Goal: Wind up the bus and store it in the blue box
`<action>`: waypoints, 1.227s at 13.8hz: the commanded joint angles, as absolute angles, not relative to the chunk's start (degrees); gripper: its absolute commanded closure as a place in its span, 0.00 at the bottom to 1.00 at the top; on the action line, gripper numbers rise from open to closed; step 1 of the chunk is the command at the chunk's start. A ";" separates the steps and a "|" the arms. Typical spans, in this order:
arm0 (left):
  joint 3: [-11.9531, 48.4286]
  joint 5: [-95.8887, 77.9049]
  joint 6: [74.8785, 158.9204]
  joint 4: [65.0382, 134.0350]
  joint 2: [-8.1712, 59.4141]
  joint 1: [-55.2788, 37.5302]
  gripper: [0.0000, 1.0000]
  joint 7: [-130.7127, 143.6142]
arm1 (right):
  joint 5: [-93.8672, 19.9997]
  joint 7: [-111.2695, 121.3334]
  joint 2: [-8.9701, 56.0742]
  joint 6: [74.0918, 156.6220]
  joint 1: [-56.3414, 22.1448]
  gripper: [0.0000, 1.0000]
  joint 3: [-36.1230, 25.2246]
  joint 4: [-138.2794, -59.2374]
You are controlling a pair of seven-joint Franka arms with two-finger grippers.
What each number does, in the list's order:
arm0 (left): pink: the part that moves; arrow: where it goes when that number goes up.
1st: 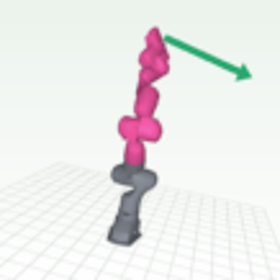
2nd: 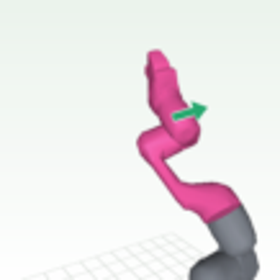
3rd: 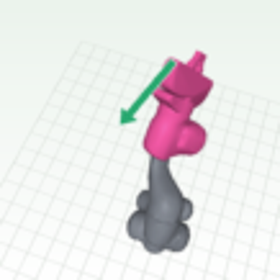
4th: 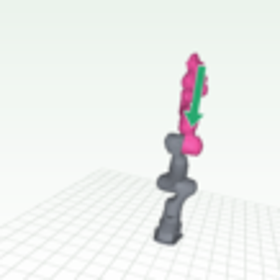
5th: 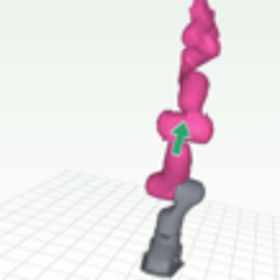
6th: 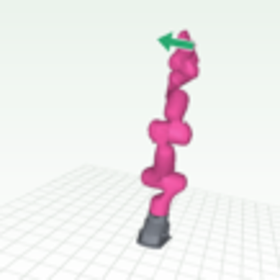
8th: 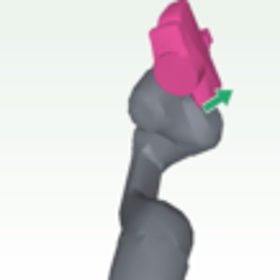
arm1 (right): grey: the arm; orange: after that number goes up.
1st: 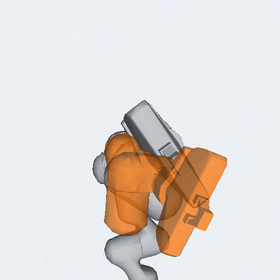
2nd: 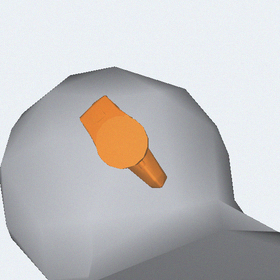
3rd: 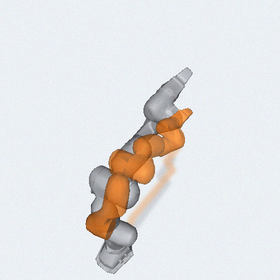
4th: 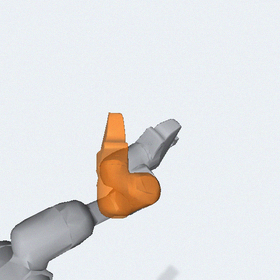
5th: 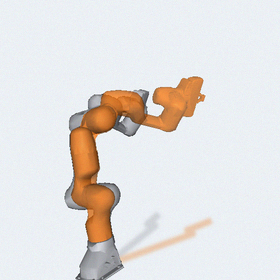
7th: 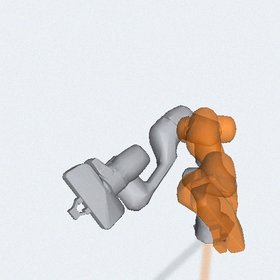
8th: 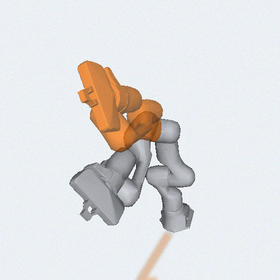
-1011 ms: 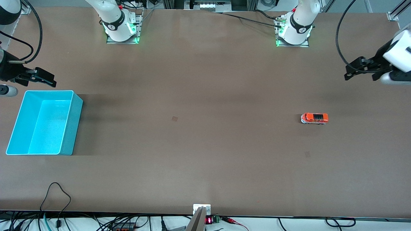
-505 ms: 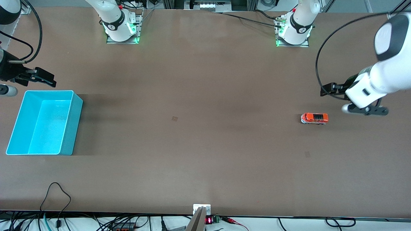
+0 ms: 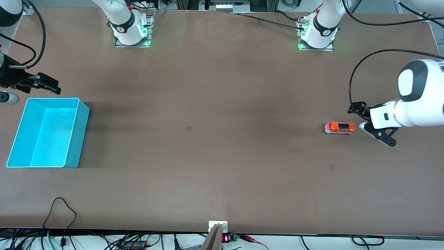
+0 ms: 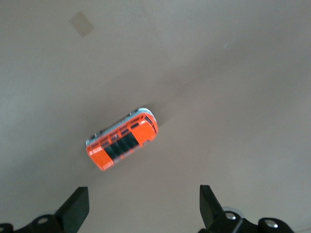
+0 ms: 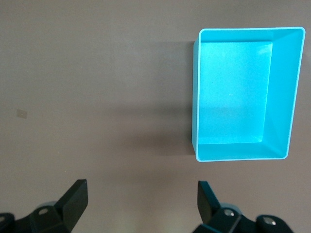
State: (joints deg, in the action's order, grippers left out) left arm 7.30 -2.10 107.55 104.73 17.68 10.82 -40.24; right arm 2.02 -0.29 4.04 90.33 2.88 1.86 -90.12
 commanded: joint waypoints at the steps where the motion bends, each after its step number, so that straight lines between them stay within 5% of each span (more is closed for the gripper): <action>1: 7.47 -1.49 117.39 111.78 16.43 10.99 0.00 -54.61 | 1.76 -0.44 3.60 89.83 3.08 0.00 1.85 -89.91; 14: 7.47 -1.49 147.19 126.99 20.83 14.24 0.00 -93.06 | 1.58 -0.79 3.60 89.83 2.99 0.00 1.67 -89.91; 17: 7.47 -1.49 147.57 127.62 20.92 14.24 0.00 -93.43 | 1.58 -0.79 3.60 89.65 3.08 0.00 1.67 -89.91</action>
